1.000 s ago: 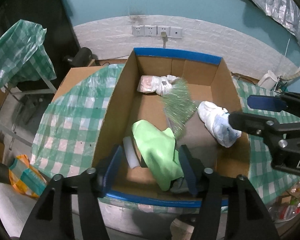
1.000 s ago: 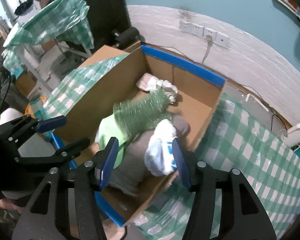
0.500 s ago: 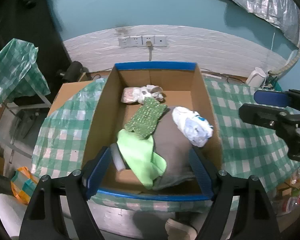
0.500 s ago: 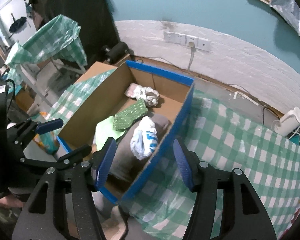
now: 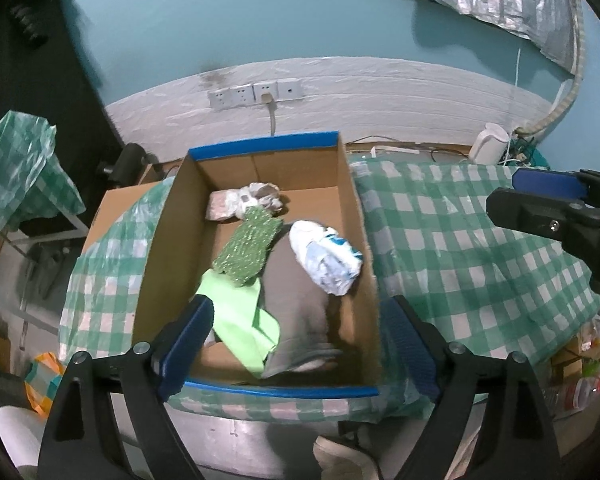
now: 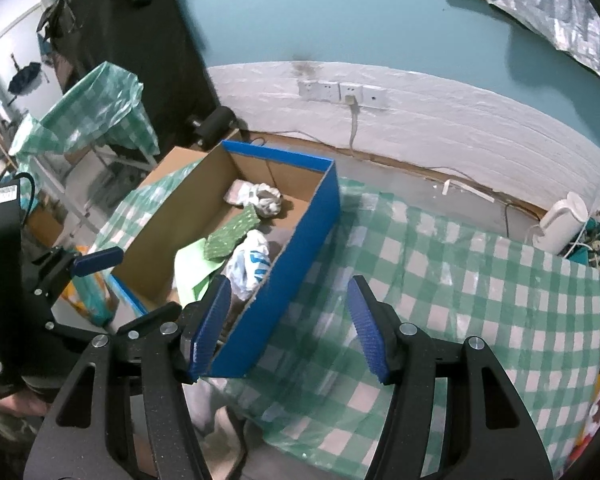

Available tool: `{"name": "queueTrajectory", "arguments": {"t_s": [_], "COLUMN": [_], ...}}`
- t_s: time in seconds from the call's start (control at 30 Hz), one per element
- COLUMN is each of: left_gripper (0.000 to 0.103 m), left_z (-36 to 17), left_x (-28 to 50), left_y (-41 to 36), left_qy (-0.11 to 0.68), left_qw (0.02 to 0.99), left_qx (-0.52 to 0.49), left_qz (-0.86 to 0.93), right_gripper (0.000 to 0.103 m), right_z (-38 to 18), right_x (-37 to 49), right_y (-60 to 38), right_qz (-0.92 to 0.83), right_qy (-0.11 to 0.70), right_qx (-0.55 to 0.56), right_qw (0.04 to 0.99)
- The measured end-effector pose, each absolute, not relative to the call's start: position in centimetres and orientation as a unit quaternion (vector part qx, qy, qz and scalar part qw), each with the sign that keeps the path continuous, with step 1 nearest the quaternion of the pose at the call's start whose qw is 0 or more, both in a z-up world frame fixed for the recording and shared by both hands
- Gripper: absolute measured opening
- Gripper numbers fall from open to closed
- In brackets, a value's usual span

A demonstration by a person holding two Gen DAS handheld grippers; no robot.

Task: Organize soft objects

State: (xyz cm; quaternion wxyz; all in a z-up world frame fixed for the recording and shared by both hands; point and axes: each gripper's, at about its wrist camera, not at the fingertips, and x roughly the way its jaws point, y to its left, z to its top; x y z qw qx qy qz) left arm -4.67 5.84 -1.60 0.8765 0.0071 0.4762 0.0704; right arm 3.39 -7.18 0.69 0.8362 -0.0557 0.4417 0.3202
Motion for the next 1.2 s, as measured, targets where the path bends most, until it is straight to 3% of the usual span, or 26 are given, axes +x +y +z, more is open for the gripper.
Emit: {"name": "queueTrajectory", "arguments": {"t_s": [1.2], "left_gripper": [0.090], "left_z": [-0.3], "left_x": [-3.6], "left_y": [-0.8], "left_qy": [0.461], "left_qw": [0.884], "left_qx": [0.054], "left_qz": [0.061], "right_gripper": [0.060], "right_z": [0.8], "right_x": [3.0], "right_y": [-14.5], "right_qz": [0.284], "right_qy": [0.432], "right_qx": [-0.022], "right_qw": [0.856]}}
